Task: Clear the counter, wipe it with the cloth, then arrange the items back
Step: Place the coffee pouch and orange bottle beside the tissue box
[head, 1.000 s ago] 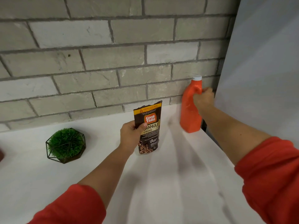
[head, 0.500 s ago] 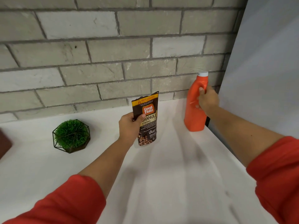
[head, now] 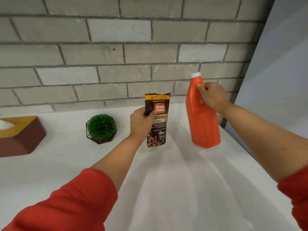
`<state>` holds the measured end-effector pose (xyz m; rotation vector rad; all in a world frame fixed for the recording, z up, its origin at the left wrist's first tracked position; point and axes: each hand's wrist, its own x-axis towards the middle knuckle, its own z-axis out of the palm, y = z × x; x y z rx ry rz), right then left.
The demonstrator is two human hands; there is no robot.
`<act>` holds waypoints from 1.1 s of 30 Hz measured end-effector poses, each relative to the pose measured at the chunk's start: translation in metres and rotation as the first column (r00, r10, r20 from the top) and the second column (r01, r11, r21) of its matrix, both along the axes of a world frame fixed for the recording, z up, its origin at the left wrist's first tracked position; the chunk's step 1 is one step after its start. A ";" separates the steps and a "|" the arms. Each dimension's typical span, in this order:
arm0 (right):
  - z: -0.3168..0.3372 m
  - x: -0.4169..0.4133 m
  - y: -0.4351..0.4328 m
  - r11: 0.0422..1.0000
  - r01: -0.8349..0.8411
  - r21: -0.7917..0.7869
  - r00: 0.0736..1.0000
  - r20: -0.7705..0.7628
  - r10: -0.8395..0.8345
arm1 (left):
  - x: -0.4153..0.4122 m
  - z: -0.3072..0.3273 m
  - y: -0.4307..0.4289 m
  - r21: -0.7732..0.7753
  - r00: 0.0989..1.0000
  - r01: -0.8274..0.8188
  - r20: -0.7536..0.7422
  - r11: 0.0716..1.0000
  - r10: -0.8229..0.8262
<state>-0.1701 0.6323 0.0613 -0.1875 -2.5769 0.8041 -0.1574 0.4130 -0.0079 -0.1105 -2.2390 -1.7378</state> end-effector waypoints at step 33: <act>0.014 0.039 -0.372 0.849 -0.465 -0.250 0.859 0.106 0.502 | 0.050 0.028 -0.333 -0.163 0.961 -0.267 0.036 0.950 0.276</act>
